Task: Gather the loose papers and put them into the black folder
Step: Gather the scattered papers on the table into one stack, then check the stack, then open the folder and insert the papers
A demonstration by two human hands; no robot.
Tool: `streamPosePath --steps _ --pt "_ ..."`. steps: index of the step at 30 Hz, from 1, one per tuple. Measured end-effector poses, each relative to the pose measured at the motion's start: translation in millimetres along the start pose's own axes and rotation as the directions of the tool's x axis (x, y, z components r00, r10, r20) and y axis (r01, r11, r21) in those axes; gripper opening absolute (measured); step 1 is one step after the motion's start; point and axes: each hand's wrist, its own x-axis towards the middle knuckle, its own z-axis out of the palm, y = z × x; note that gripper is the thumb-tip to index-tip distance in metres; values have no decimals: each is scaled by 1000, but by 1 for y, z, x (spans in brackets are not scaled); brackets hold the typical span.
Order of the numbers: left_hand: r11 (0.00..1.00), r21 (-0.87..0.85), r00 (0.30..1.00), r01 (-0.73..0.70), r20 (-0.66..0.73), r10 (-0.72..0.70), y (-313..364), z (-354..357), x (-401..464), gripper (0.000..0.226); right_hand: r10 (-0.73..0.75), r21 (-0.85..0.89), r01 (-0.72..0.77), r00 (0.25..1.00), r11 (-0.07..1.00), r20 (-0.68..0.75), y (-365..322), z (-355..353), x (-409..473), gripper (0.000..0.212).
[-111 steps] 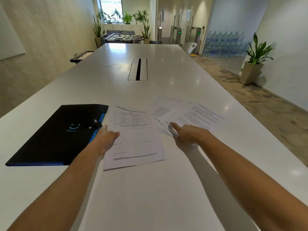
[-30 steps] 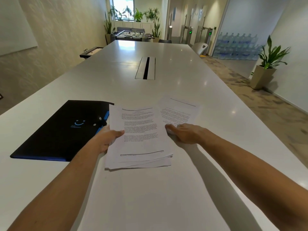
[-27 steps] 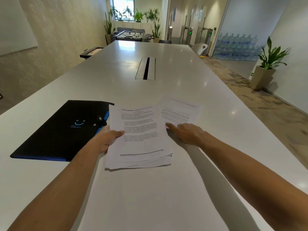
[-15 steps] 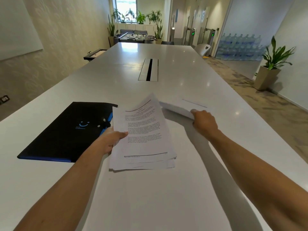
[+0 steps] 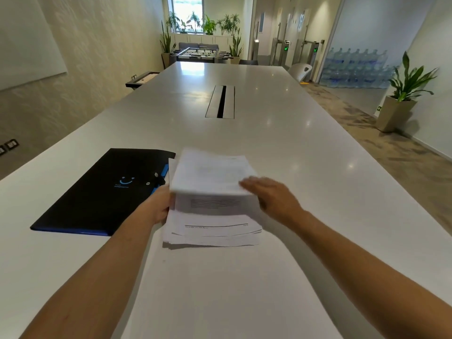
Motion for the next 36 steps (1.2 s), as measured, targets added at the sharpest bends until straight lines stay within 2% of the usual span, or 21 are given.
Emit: streamPosePath --steps 2,4,5,7,9,12,15,17,19,21,22,23,24,26,27,30,32,34,36 --pt "995 -99 1000 10 10 -9 2 -1 2 45 -58 42 51 979 998 195 -5 18 -17 54" --pt "990 -138 997 30 81 -19 4 -2 4 62 -58 124 25 961 992 270 -8 30 -28 48" --pt "989 -143 994 46 107 -31 5 -3 5 61 -30 168 -19 958 986 284 -9 32 -30 48" --pt "989 -110 987 96 141 -80 4 -5 4 46 7 216 -75 955 974 298 -9 32 -28 47" --pt "996 7 986 93 140 -93 2 -6 4 43 -9 239 -75 943 968 333 -10 27 -26 46" --pt "993 116 1000 -13 18 12 -1 2 2 52 -6 370 -144 926 918 377 -11 15 -24 56" --pt "981 126 988 -149 -18 153 -4 9 -4 52 230 477 -323 942 817 244 -10 14 -20 59" --pt "962 95 967 -255 18 254 -6 10 -7 53 469 532 -472 870 703 153 -7 15 -11 63" --pt "939 11 938 -344 51 343 -4 13 -16 54 657 633 -614 723 471 213 -2 10 0 72" --pt "902 -53 898 -428 93 431 4 19 -27 51 703 753 -640 607 155 371 6 5 11 82" --pt "882 -56 874 -468 114 472 9 21 -32 48 671 781 -624 593 33 446 10 2 15 82" --pt "860 -28 851 -510 129 509 15 23 -37 46 621 803 -596 621 -23 479 12 -2 18 78" --pt "833 24 827 -553 135 545 22 24 -41 45 576 833 -552 674 -22 462 12 -6 21 67" --pt "766 131 776 -630 149 613 34 27 -49 53 565 893 -442 759 83 323 8 -17 30 39" --pt "737 138 750 -662 143 646 40 29 -53 56 582 912 -383 779 148 233 4 -25 34 32" --pt "661 68 665 -747 77 743 57 34 -63 57 557 929 -195 830 315 -15 -8 -55 46 31" --pt "603 40 604 -797 47 795 67 38 -67 59 527 910 -110 840 401 -130 -15 -73 50 34" --pt "566 39 567 -823 25 823 75 42 -71 63 508 896 -54 838 441 -200 -19 -88 51 39" --pt "551 59 552 -832 -1 834 78 46 -76 65 506 900 -43 838 433 -204 -20 -94 47 51"
